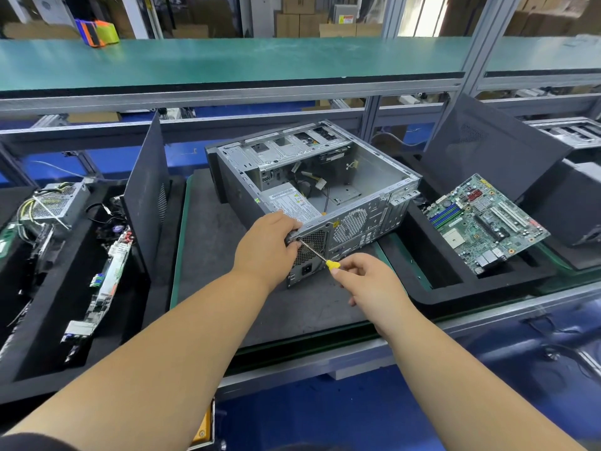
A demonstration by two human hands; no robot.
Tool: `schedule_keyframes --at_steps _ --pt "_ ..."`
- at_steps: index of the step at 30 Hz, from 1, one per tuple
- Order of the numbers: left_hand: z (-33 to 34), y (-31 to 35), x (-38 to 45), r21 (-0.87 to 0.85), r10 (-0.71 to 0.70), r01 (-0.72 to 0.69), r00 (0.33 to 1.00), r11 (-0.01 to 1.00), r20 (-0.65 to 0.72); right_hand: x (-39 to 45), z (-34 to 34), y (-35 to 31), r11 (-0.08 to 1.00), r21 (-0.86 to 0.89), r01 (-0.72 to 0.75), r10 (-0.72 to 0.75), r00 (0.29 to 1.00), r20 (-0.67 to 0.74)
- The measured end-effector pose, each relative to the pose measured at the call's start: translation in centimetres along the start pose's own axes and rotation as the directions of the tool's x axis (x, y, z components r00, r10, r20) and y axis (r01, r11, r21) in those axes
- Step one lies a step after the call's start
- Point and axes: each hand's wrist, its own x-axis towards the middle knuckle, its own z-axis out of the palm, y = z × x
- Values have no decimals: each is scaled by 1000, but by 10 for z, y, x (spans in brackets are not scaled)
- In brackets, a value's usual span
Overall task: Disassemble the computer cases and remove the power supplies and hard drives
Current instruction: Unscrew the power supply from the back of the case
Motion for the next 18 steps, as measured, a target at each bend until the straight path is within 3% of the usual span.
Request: schedule_keyframes --at_steps 10,13,15,16,18 --pt "-1 0 -3 -48 7 -6 1000 999 20 0 0 0 998 -57 13 -14 1000 -18" --pt "-2 1 -19 -230 -46 12 989 973 -142 -1 -3 -2 997 -78 -26 26 1000 1" --pt "-1 3 -34 -391 -198 93 951 916 -238 -2 -3 -2 996 -88 -20 20 1000 9" --pt "0 5 -39 -483 -308 186 933 856 -186 -2 -4 -2 995 -99 -8 9 1000 9" --pt "4 11 -42 -663 -486 428 867 615 109 -2 -3 -2 995 -95 7 -7 1000 2"
